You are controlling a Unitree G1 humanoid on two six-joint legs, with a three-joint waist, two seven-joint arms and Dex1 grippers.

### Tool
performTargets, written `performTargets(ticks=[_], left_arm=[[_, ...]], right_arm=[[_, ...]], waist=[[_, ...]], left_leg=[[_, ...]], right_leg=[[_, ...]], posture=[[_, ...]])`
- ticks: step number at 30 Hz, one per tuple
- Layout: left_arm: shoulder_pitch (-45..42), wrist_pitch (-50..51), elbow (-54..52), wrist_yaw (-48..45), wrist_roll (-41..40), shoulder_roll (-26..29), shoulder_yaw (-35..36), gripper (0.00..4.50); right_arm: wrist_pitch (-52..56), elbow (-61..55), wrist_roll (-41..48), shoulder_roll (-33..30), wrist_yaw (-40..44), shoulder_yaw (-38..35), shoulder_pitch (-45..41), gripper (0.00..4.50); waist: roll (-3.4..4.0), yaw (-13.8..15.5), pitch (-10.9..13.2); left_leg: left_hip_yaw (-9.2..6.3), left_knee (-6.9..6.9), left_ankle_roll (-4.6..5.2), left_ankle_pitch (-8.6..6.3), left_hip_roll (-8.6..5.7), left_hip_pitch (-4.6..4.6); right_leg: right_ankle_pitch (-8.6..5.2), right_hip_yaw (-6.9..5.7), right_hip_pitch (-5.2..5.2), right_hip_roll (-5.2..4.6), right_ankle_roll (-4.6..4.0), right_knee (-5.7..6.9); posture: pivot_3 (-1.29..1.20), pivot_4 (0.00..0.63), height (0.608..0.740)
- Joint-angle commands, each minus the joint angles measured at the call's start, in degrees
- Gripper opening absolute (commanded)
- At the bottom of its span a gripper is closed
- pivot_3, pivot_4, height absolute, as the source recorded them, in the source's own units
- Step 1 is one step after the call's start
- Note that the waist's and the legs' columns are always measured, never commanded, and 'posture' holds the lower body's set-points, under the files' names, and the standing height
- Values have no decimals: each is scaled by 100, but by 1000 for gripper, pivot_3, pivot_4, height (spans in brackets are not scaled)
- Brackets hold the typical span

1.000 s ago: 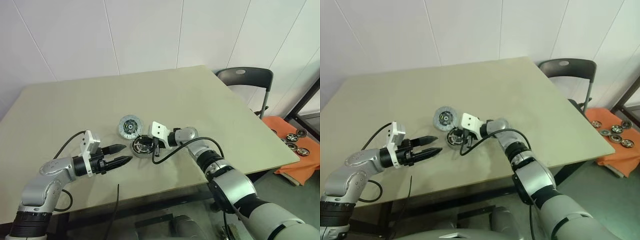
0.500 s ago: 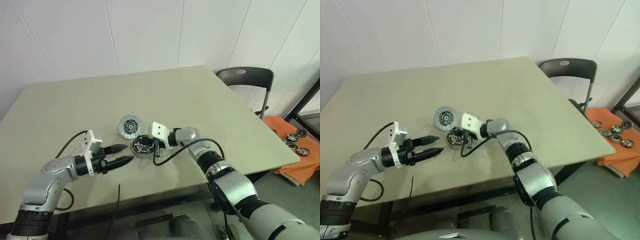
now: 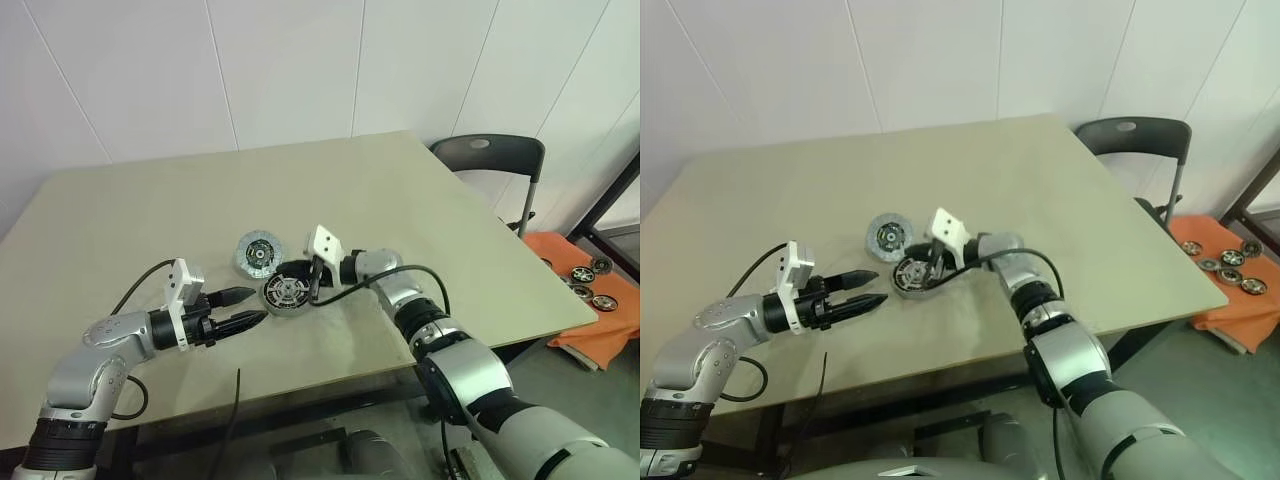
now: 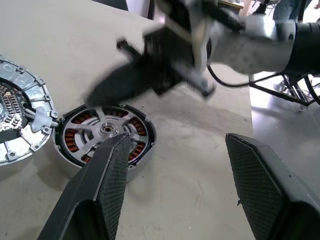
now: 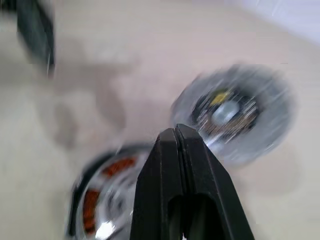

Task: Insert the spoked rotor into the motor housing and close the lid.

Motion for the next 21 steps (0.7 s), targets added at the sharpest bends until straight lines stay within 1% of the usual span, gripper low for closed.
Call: performTargets(ticks=[1,4,6,7,9,11,13,16,18,21], left_arm=[[-101,75,-125,-7,-139,26,115,3248],[-176,80,-95,3,-92,-22,45,3248],[-212,77,-83,-5,-72,-49,14,3248],[-236,76,-62,-14,-60,-59,3,3248],[-264,64,-26,-97,10,-20,-69,3248],[-308,50,0,-124,52,-12,-117,3248],[-362,28,17,-116,74,-31,-140,3248],[-430,16,15,-51,112,-85,-187,3248],[-386,19,-17,-51,134,-67,-206,3248],[-284,12,-89,-79,141,0,-165,3248]], right_arm=[[-164,-592,193,-213,391,-86,-372,0],[-909,-861,-162,-719,1088,344,-498,0],[-1727,-809,-540,-1158,1594,773,-654,0],[-2074,-728,-700,-1309,1709,930,-741,0],[-2985,-335,-1295,-1661,1664,1336,-1213,0],[-3502,4,-1534,-1763,1629,1532,-1602,0],[-3981,262,-1806,-1764,1382,1716,-1874,0],[-4786,468,-2887,-1803,227,2250,-2195,0],[-5050,619,-3267,-1743,-192,2505,-2301,0],[-5295,790,-3624,-1639,-592,2799,-2371,0]], waist=[[1,3,0],[3,32,2],[2,28,1],[1,20,1],[7,1,5],[9,-24,7],[9,-32,7],[9,-18,6],[6,0,5],[6,11,6]], left_leg=[[0,-1,0,0,0,0],[-1,0,0,0,0,-9],[0,3,0,0,-2,-13],[1,3,0,0,-2,-14],[3,1,0,0,-2,-12],[9,-2,0,0,-2,-11],[11,-6,0,0,0,-6],[9,-10,0,0,3,3],[9,-9,0,0,3,4],[10,-6,0,0,0,-2]], right_leg=[[1,0,-1,0,1,0],[1,-4,-3,-1,5,-4],[-1,-4,-3,-4,3,-9],[-1,-4,-3,-4,3,-10],[-1,-3,-4,-4,2,-10],[-2,2,-11,-2,0,-7],[-2,6,-14,2,-2,-1],[-10,6,-12,6,-15,8],[-16,6,-12,6,-27,10],[-15,7,-13,0,-32,9]], posture=[[0,0,740],[0,0,740],[0,0,740],[0,0,740],[0,0,740],[0,0,740],[0,0,740],[0,0,740],[0,0,740],[0,0,740]])
